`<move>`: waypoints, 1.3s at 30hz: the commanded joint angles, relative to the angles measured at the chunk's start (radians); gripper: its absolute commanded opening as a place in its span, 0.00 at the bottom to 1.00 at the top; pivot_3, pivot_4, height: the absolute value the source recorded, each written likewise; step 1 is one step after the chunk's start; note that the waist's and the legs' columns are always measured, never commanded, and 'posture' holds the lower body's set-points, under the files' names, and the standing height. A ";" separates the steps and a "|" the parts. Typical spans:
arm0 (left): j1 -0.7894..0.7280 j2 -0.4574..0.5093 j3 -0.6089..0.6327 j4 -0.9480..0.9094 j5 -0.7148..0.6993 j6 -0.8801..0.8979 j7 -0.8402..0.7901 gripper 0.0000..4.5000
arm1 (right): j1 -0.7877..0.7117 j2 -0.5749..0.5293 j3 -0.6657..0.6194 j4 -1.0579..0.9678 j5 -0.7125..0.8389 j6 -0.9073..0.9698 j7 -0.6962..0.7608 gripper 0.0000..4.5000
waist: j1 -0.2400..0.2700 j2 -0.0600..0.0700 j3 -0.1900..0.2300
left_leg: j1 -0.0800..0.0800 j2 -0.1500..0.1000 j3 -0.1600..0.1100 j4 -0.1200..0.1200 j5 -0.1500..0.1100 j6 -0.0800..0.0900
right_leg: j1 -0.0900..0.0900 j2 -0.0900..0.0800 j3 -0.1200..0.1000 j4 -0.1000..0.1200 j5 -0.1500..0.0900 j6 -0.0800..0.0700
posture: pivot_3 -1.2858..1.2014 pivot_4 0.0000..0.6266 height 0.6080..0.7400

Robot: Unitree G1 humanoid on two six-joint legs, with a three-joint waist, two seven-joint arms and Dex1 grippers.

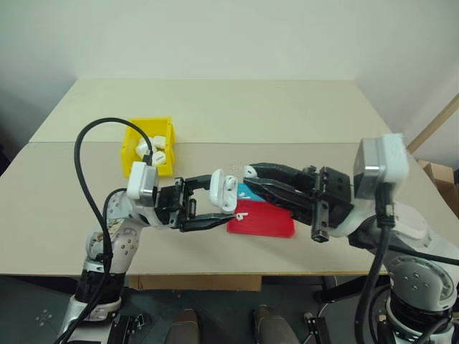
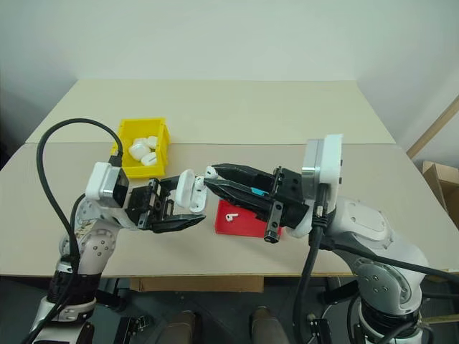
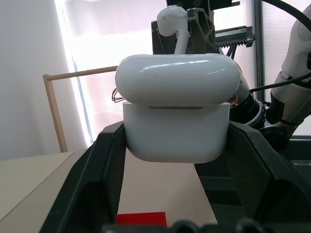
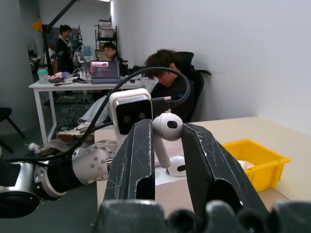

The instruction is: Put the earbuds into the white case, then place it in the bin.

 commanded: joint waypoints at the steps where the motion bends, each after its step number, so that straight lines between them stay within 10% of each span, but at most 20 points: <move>1: -0.014 -0.013 -0.007 -0.016 0.006 -0.018 0.001 0.61 | 0.010 -0.004 0.024 -0.019 0.001 -0.034 -0.007 0.15 | 0.000 0.000 0.000 | 0.000 0.000 0.000 0.000 0.000 0.000 | 0.000 0.000 0.000 0.000 0.000 0.000 | 0.52 0.24 1.00; 39: -0.023 -0.053 -0.003 -0.012 0.030 -0.041 0.015 0.61 | 0.057 -0.022 0.128 0.002 -0.083 -0.099 0.040 0.22 | 0.001 0.000 0.000 | 0.000 0.000 0.000 0.000 0.000 0.000 | 0.000 0.000 0.000 -0.001 0.000 0.001 | 0.52 0.24 1.00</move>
